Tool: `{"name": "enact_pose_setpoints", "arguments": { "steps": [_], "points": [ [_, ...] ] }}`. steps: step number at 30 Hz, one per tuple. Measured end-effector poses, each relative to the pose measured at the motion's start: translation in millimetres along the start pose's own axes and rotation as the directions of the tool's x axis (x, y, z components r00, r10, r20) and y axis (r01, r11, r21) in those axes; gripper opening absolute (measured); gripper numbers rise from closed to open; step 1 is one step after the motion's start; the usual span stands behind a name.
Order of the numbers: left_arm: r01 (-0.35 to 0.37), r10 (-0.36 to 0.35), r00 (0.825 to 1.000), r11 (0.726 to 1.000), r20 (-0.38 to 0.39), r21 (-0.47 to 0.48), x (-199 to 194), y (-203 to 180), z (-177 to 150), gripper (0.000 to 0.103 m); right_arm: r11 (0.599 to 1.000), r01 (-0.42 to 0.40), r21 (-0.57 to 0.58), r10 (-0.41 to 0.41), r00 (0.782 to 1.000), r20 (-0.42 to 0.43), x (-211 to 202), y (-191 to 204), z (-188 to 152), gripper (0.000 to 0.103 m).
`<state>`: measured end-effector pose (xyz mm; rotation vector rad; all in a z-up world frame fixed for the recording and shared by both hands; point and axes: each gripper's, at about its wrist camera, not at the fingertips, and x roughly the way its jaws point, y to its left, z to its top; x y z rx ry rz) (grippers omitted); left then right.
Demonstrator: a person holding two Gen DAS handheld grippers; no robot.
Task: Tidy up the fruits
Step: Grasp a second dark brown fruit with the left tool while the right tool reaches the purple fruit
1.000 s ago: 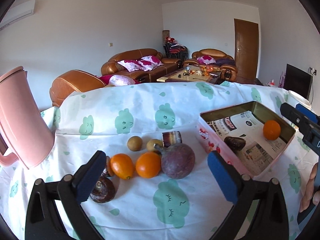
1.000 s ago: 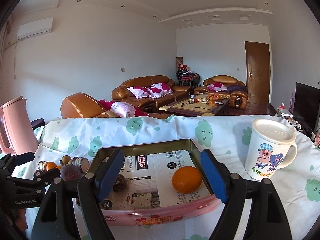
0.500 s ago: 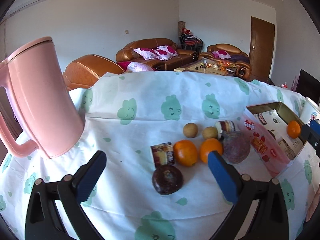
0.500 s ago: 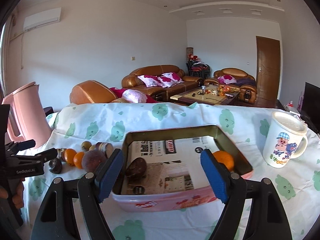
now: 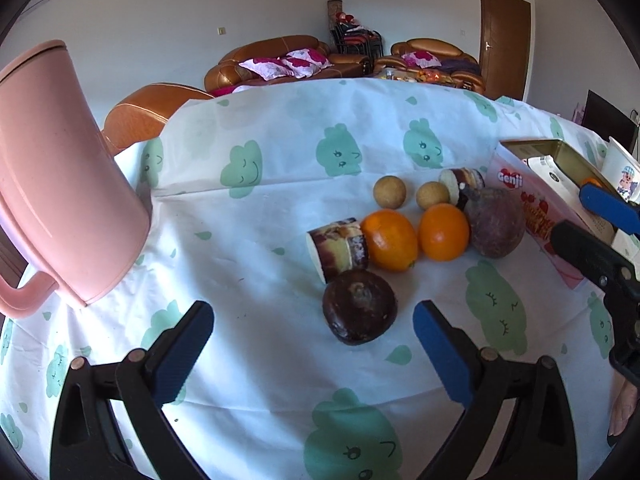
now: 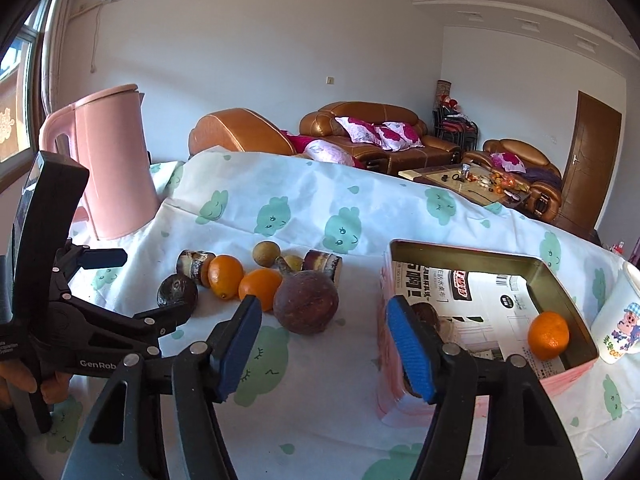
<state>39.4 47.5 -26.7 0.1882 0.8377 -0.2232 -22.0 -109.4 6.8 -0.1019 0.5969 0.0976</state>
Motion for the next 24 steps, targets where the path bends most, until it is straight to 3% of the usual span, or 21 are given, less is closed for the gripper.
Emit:
{"name": "enact_pose_setpoints", "arguments": {
  "steps": [5,7,12,16,22,24],
  "points": [
    [0.088,-0.093,0.995,0.992,-0.046,-0.092,12,11,2,0.068,1.000,0.015,0.014,-0.015,0.998,-0.063,22,0,5,0.066],
    [0.108,-0.110,0.993,0.992,-0.032,-0.069,8,7,1,0.039,1.000,0.013,0.026,-0.011,0.997,-0.081,28,-1,7,0.066],
    [0.105,-0.106,0.994,0.991,-0.007,-0.078,2,9,0,0.039,1.000,0.004,-0.012,-0.006,0.992,-0.124,39,4,8,0.066],
    [0.121,-0.111,0.990,0.985,0.085,-0.125,-15,21,5,0.039,1.000,-0.002,-0.007,0.001,0.988,-0.155,49,2,10,0.066],
    [0.061,-0.019,0.979,0.978,0.203,-0.201,-33,39,9,0.039,0.997,-0.038,-0.062,0.024,0.974,-0.226,71,14,13,0.066],
    [0.055,-0.006,0.977,0.974,0.215,-0.221,-34,44,9,0.039,0.996,-0.049,-0.077,0.029,0.972,-0.235,73,17,12,0.059]
  ]
}}
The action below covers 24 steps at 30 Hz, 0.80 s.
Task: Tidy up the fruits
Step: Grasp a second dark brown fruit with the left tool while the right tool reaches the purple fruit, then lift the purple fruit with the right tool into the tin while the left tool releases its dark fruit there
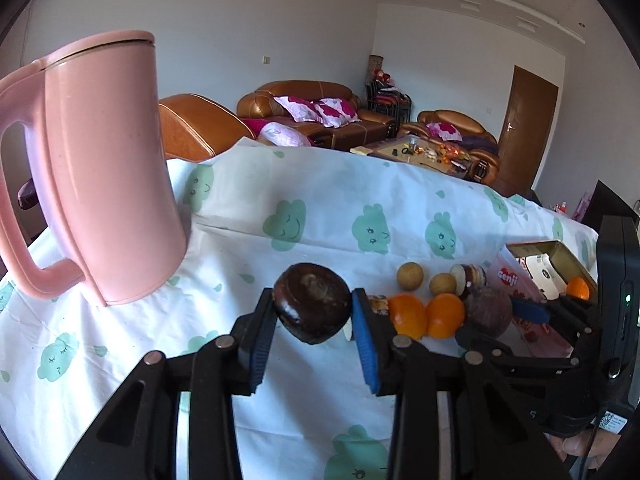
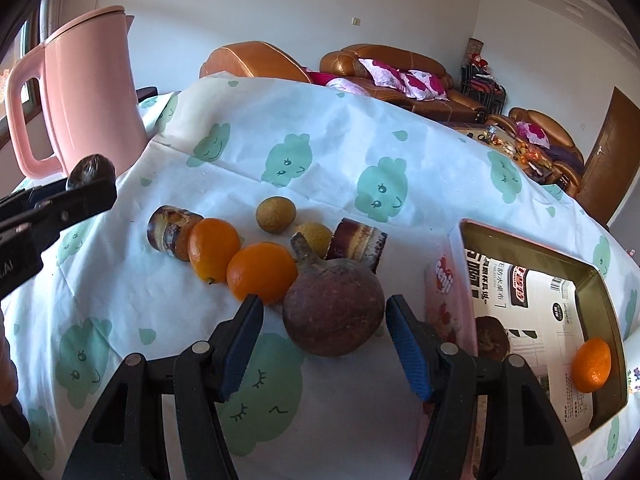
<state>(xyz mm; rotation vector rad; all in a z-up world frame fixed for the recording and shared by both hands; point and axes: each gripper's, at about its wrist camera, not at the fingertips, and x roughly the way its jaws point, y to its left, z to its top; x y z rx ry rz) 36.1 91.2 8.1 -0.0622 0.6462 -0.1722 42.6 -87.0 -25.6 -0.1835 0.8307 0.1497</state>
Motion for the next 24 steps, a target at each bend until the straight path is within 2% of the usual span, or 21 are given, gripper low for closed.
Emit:
{"name": "enact_pose_setpoints", "arguments": {
  "steps": [2,6,9,12,15,18,21,24],
  "points": [
    [0.004,-0.004,1.000,1.000,0.009,-0.010,0,2,1,0.039,1.000,0.023,-0.001,-0.023,1.000,0.008,-2,0,-1,0.052],
    [0.004,-0.004,1.000,1.000,0.018,0.002,1,-3,-1,0.039,0.999,-0.014,0.032,0.013,1.000,0.024,-5,-7,-2,0.052],
    [-0.011,0.010,0.999,1.000,0.035,0.019,0,-7,-3,0.039,0.992,-0.079,0.102,0.068,0.993,0.100,-21,-19,-6,0.052],
    [-0.024,0.022,0.998,0.999,0.061,0.025,-3,-7,-3,0.039,0.973,-0.158,0.166,0.127,0.976,0.179,-41,-30,-8,0.052],
    [-0.026,0.025,0.997,1.000,0.079,0.009,-5,-4,-3,0.039,0.968,-0.160,0.196,0.101,0.955,0.280,-69,-41,-7,0.052],
    [-0.027,0.028,0.995,1.000,0.094,-0.011,-6,-1,-3,0.039,0.969,-0.115,0.220,0.033,0.937,0.347,-91,-54,-11,0.052],
    [-0.020,0.021,0.994,1.000,0.103,-0.015,-6,-3,-5,0.039,0.969,-0.086,0.232,-0.005,0.930,0.367,-101,-66,-16,0.052],
    [-0.013,0.015,0.995,1.000,0.102,-0.019,-7,-8,-7,0.039,0.962,-0.092,0.256,-0.005,0.934,0.356,-99,-79,-22,0.052]
  ]
}}
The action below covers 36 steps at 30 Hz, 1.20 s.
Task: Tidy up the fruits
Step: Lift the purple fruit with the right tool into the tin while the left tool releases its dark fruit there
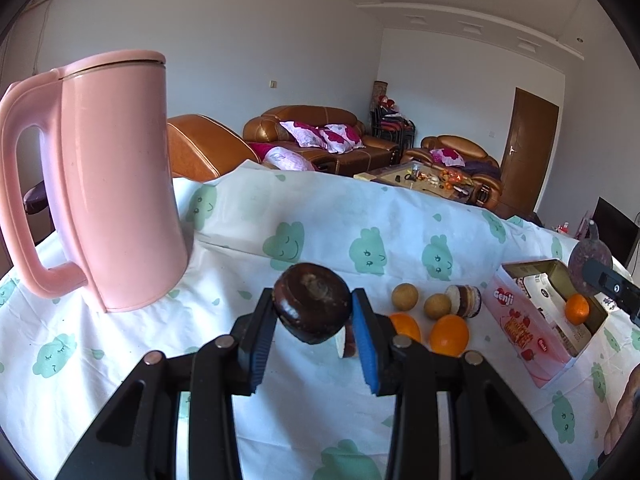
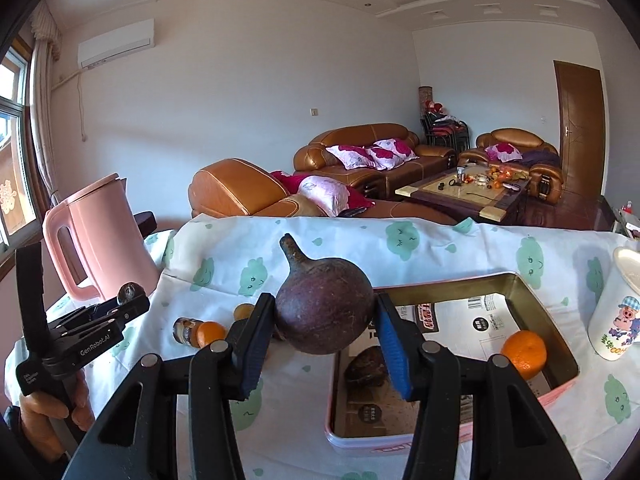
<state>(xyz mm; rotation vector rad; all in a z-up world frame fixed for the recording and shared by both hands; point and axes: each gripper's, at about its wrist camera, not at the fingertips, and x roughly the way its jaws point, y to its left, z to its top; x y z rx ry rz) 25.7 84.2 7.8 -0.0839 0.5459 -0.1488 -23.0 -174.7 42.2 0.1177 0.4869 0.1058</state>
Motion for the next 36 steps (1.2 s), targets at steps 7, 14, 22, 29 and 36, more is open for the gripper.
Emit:
{"name": "enact_pose_setpoints", "arguments": {
  "steps": [7,14,22,29,36],
  "points": [
    [0.045,-0.045,0.998,0.999,-0.036,-0.002,4,-27,-4,0.039,0.997,0.075,0.007,-0.075,0.997,0.002,-12,-33,-3,0.052],
    [0.134,-0.132,0.991,0.987,-0.035,0.085,2,-90,-2,0.039,0.979,0.203,0.029,-0.204,0.977,0.063,-31,-76,6,0.052],
    [0.235,-0.229,0.972,0.952,-0.053,0.196,5,-182,-5,0.039,0.959,0.268,0.092,-0.271,0.962,0.023,-26,-124,8,0.052],
    [0.274,-0.255,0.961,0.928,-0.108,0.251,17,-245,-16,0.039,0.952,0.294,0.086,-0.293,0.956,-0.027,-10,-142,4,0.052],
    [0.266,-0.227,0.960,0.925,-0.166,0.272,32,-269,-26,0.039,0.957,0.282,0.066,-0.277,0.958,-0.070,7,-145,0,0.053]
  ]
}}
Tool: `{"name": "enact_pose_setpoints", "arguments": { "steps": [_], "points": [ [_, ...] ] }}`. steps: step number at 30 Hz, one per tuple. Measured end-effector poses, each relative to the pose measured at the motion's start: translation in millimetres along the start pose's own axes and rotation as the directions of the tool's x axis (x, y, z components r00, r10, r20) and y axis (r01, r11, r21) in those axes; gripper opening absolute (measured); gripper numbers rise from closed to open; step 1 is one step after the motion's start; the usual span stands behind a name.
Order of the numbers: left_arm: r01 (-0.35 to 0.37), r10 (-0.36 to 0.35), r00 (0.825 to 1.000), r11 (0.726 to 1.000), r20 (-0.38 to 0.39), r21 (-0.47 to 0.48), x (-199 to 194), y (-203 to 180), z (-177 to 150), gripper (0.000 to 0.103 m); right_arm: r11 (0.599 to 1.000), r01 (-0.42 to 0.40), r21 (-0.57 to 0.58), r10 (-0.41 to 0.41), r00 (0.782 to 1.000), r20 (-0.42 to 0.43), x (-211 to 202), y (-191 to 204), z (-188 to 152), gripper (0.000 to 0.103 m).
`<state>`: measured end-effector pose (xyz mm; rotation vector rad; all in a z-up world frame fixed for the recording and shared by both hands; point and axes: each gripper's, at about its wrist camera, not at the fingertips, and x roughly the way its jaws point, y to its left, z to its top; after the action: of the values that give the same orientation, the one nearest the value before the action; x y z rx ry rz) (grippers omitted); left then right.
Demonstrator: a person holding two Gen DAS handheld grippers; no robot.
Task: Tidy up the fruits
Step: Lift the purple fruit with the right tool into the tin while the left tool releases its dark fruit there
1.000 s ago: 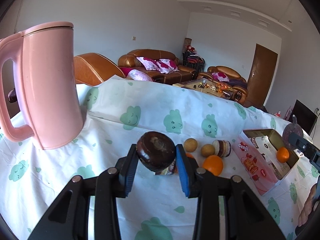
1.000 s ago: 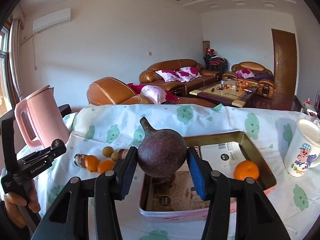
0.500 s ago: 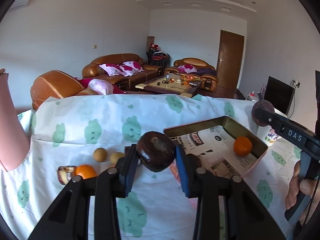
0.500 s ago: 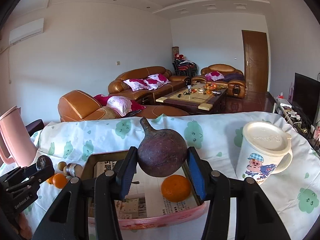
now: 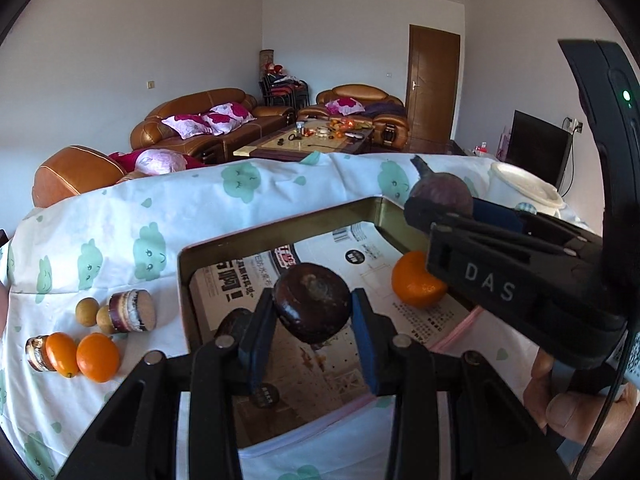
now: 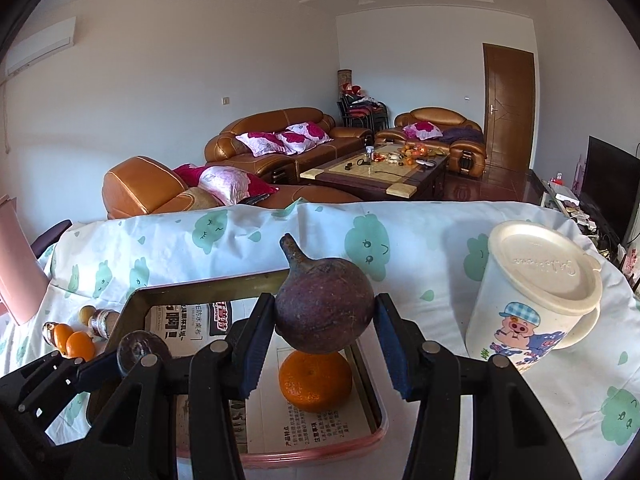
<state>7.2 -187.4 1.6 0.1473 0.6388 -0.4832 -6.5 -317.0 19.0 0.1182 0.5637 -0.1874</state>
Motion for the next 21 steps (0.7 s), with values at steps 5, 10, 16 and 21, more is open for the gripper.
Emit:
{"name": "enact_pose_setpoints", "arguments": {
  "steps": [5,10,16,21],
  "points": [
    [0.005,-0.005,1.000,1.000,-0.029,-0.003,5,0,0,0.039,1.000,-0.028,-0.014,0.027,0.998,-0.060,15,5,-5,0.053],
    [0.008,-0.009,0.999,1.000,-0.053,-0.008,9,0,0,0.039,0.998,-0.022,-0.052,0.020,0.999,-0.047,13,11,-7,0.053],
    [0.006,-0.007,0.998,1.000,-0.069,-0.012,18,0,1,0.040,0.994,-0.106,-0.028,0.105,0.994,-0.039,8,11,-7,0.058],
    [-0.006,0.005,0.998,1.000,-0.062,-0.021,16,2,1,0.044,0.997,-0.074,-0.018,0.074,0.997,0.027,-5,9,-4,0.060]
  ]
}}
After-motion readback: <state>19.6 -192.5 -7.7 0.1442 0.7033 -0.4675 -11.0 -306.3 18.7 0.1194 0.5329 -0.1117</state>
